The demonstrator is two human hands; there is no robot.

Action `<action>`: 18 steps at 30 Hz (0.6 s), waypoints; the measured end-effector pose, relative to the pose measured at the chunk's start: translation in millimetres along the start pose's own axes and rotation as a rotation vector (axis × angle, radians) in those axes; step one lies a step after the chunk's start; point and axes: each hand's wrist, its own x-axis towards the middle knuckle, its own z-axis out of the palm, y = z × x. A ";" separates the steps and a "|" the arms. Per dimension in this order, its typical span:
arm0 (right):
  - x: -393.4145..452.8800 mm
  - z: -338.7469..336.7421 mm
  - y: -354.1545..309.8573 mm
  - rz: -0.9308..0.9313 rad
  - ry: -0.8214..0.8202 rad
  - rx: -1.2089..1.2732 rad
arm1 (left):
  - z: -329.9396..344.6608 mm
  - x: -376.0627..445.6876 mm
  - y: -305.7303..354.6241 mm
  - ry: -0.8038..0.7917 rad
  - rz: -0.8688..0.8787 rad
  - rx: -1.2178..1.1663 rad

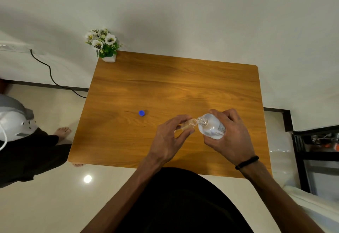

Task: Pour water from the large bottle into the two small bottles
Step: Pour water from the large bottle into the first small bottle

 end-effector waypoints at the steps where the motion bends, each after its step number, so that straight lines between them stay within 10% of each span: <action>1: -0.1 -0.1 -0.1 0.002 -0.002 -0.003 | 0.2 -0.2 -0.4 -0.002 -0.001 -0.006; 18: 1.4 1.7 -0.4 0.016 -0.013 -0.057 | -1.8 3.3 -0.9 -0.018 -0.021 -0.050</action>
